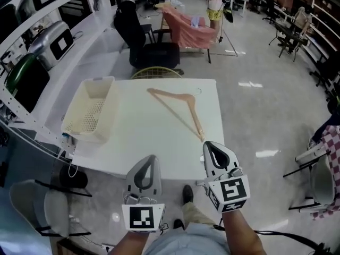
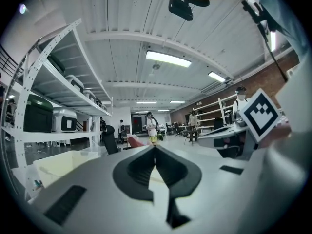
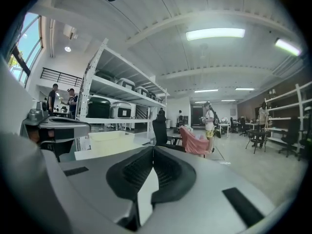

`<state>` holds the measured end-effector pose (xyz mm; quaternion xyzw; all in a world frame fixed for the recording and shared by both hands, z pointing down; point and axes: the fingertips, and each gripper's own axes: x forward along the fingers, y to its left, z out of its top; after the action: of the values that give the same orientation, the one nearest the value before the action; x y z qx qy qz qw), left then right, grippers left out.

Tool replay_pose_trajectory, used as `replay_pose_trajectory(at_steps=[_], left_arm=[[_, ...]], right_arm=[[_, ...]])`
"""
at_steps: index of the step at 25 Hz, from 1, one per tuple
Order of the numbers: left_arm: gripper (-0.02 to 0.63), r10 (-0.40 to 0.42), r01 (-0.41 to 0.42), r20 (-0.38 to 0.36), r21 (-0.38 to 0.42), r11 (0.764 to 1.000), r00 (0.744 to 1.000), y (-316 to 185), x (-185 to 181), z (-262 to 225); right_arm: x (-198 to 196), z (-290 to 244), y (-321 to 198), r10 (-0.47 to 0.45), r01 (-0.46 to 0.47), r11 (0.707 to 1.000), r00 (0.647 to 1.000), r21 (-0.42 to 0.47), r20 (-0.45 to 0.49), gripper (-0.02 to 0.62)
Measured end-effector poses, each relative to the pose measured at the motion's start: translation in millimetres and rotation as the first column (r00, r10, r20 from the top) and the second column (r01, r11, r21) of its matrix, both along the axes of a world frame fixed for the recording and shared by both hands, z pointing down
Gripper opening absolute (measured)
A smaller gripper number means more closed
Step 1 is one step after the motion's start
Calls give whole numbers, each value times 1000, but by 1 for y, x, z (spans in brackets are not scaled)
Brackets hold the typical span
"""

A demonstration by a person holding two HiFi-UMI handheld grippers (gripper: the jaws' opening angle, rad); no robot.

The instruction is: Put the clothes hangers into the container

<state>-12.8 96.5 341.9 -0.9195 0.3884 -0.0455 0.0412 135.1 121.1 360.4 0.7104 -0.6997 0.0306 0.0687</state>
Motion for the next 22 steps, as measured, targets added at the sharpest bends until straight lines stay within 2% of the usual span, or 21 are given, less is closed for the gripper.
replay_pose_trajectory(at_steps=[4,9,14,22], left_arm=[[12,20,-20,9,-3,1000,1000,-35,31,-3],[12,-14,15,38,-30,999,999,-86,48,0],[12,-26,26,53,-8,1000,998,-122,72,-8],[12,-52,51,25,44,998,998,-151,91,-29]], right_arm=[[33,7,-35,7,-7,1000,1000,-25,16,11],[54,19,-90,-10,12,999,999,-46,40,12],[77,16,-130,-31,33,998,999,-45,44,12],[98,-1,-172,-52,52,998,999,-17,12,12]])
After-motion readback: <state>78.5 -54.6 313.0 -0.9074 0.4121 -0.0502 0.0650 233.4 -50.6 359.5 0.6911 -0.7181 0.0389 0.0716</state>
